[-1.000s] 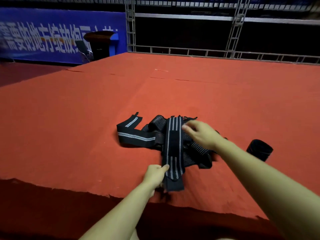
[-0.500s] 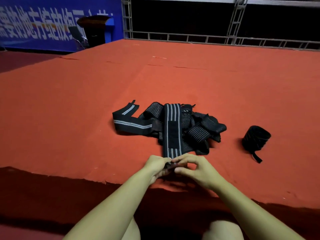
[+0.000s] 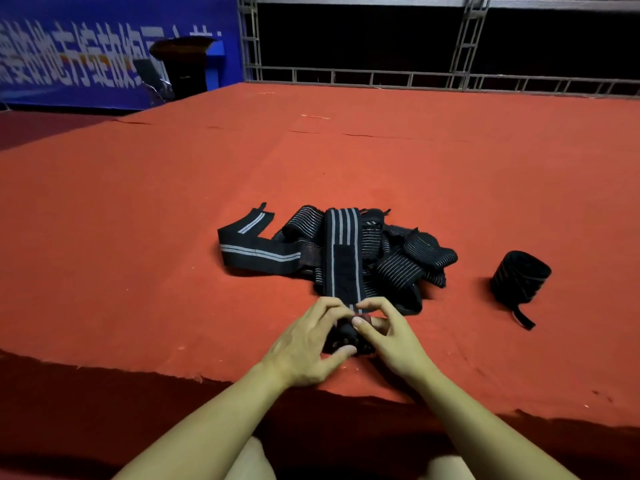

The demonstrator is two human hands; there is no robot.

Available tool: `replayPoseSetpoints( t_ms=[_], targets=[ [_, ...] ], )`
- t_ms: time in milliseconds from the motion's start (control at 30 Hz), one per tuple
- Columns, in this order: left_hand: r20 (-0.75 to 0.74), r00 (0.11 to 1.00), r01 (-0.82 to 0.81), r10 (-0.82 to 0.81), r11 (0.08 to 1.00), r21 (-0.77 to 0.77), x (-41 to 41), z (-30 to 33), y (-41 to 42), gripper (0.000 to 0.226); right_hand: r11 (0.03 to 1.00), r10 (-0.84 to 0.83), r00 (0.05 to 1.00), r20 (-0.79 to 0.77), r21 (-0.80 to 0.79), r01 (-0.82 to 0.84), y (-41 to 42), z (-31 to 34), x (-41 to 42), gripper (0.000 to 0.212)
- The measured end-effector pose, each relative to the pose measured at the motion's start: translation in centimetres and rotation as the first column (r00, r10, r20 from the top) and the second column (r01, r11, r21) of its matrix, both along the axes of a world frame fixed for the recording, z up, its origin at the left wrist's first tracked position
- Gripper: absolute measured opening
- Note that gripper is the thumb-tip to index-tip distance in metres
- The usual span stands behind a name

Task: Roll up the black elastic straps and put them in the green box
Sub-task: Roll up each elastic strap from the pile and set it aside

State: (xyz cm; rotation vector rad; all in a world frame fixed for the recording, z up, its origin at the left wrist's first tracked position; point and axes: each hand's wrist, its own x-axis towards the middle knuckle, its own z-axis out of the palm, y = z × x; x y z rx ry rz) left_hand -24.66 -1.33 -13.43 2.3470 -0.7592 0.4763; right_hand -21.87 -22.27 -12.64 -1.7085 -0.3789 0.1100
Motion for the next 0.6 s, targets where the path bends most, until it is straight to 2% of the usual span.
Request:
replayPoseSetpoints(
  t_ms=[100,267,467,600],
  targets=[
    [0.081,0.996,-0.043,0.042,0.999,0.018,0.2,-0.4,-0.2,0.039,0.992,0.0,0.991,0.132,-0.121,0.016,-0.4,-0.8,0.3,0.003],
    [0.12,0.991,-0.059,0.058,0.998,0.006,0.2,-0.7,-0.1,0.025,0.986,-0.046,0.975,0.218,-0.146,0.079,-0.5,-0.8,-0.2,0.009],
    [0.127,0.99,-0.068,0.067,0.998,0.0,0.3,-1.3,0.0,0.018,0.953,0.027,0.987,0.161,-0.302,0.023,-1.1,-0.9,0.6,0.015],
    [0.067,0.995,-0.079,0.078,0.997,0.009,0.3,-1.0,-0.2,0.02,0.954,-0.042,0.979,0.199,-0.283,0.099,-0.7,-1.2,0.7,0.009]
  ],
)
